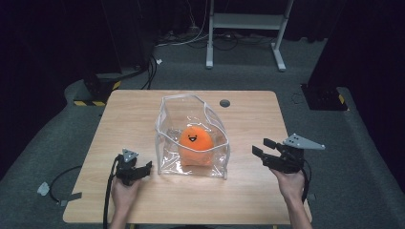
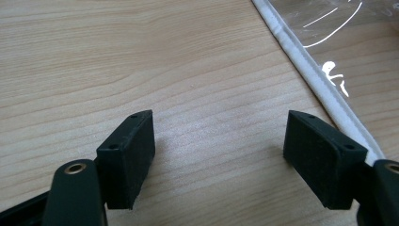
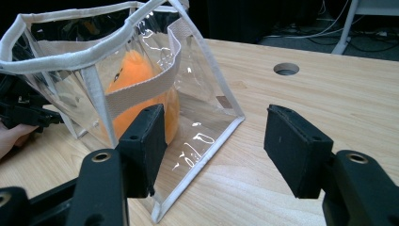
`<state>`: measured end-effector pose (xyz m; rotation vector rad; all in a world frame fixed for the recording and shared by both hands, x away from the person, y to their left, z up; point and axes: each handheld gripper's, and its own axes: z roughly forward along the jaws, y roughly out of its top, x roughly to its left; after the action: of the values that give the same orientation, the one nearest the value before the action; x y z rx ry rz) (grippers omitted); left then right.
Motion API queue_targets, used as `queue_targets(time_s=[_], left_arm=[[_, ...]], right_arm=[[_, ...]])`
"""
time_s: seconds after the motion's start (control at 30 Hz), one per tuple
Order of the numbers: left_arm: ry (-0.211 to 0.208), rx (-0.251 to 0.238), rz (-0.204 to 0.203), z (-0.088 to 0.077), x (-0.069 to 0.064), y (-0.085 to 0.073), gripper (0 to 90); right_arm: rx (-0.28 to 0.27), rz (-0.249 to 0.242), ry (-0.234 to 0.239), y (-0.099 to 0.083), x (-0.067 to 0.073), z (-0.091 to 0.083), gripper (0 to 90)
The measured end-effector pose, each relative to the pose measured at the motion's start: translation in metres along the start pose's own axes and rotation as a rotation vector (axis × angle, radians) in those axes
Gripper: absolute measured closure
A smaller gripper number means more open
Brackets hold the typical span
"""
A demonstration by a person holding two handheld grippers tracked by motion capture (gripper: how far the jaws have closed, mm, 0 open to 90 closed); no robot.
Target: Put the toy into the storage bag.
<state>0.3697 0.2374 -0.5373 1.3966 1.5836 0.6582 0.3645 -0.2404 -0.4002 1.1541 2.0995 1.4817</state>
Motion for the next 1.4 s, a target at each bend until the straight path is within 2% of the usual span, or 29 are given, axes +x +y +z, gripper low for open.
queue_targets(time_s=[1.4], left_arm=[[0.002, 0.001, 0.001, 0.000, 0.000, 0.000, 25.5]], right_arm=[[0.017, 0.015, -0.031, -0.021, -0.005, 0.016, 40.2]])
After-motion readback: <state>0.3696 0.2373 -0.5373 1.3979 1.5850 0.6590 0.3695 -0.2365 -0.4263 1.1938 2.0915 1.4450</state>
